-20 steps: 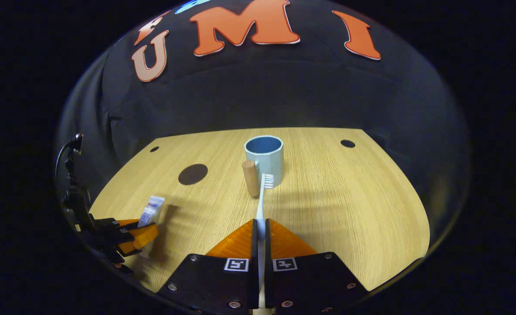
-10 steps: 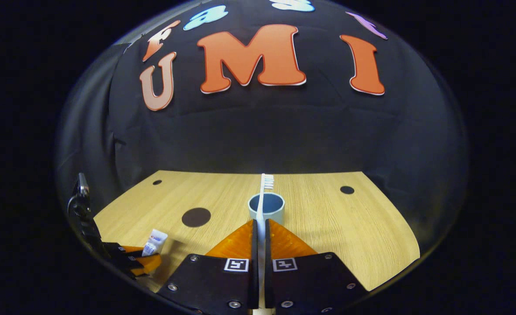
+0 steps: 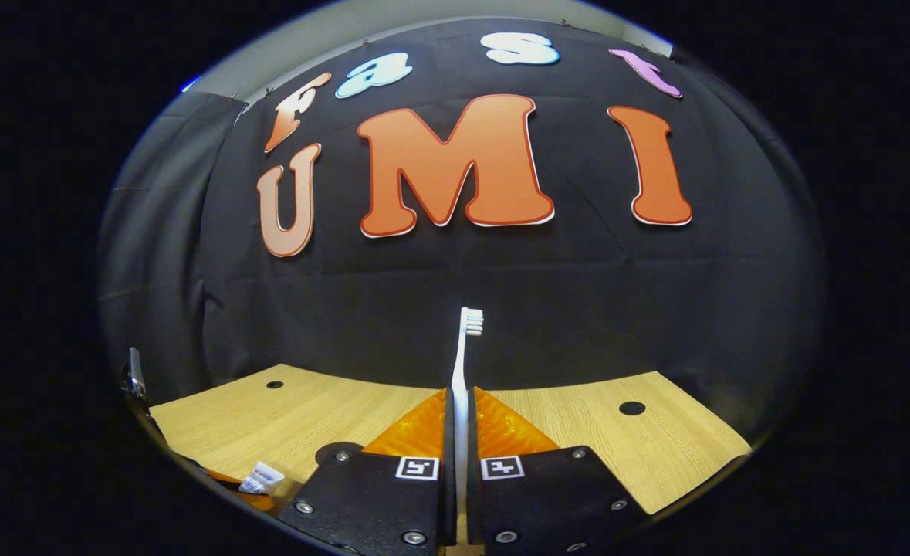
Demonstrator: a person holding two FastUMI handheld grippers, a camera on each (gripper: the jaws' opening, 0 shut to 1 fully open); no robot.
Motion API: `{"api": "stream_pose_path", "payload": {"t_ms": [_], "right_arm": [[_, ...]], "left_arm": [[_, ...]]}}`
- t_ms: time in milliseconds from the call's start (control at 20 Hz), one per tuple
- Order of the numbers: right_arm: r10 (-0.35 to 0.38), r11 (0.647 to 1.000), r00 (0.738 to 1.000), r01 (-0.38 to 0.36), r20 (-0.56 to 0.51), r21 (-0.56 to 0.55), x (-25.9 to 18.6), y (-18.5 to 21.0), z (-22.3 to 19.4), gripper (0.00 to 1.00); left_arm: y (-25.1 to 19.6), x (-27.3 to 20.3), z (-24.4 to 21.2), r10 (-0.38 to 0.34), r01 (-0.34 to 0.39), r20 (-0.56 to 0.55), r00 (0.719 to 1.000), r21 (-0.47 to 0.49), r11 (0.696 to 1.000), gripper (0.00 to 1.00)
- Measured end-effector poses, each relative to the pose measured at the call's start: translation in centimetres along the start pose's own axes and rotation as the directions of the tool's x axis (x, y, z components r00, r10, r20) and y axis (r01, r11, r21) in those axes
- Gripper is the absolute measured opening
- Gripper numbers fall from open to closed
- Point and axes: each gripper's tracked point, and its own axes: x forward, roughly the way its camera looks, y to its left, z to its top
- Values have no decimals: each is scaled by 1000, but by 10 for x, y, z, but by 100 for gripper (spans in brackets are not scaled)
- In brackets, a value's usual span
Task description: Put the toothbrush and toothpaste on the desktop into the cup, then pick up the cup and place it on the coaster on the desktop.
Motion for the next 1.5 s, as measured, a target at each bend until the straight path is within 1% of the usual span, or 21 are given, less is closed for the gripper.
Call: {"api": "stream_pose_path", "payload": {"t_ms": [150,200,450,600,700,800,950,1000,1150,1250,1300,1500], "right_arm": [[-14,1000,998,14,67,-7,18,-6,5,6],[-18,1000,996,19,84,-10,23,-9,6,6],[-16,1000,984,16,180,3,44,-13,15,6],[-20,1000,981,18,195,8,56,-17,8,6],[-12,1000,979,13,202,-7,66,-20,-1,6],[-10,1000,980,11,200,-3,74,-24,-10,6],[-2,999,985,-4,174,35,84,-26,-27,6],[-9,1000,987,4,160,29,87,-29,-35,6],[14,999,993,-18,114,26,91,-26,-55,6],[17,999,996,-20,86,28,93,-25,-66,6],[21,999,997,-23,74,28,93,-23,-71,6],[26,1000,999,-26,34,3,91,-19,-88,6]], "left_arm": [[0,1,0,2,-2,3,1000,-2,1000,29],[0,0,1,5,-5,6,1000,1,1000,27],[1,-2,3,-8,8,31,999,3,1000,26],[0,-2,4,-12,12,56,998,10,1000,27],[0,-3,5,-13,12,62,998,12,1000,27],[1,-2,6,-11,10,65,998,10,1000,27],[1,-3,7,4,-4,70,998,5,1000,27],[1,-2,6,8,-8,73,997,3,1000,27],[2,-3,7,19,-19,81,997,-1,1000,27],[2,-4,9,25,-25,89,996,-2,1000,27],[4,-6,11,29,-28,96,995,-5,1000,26],[7,-16,23,42,-39,144,989,-21,999,27]]}}
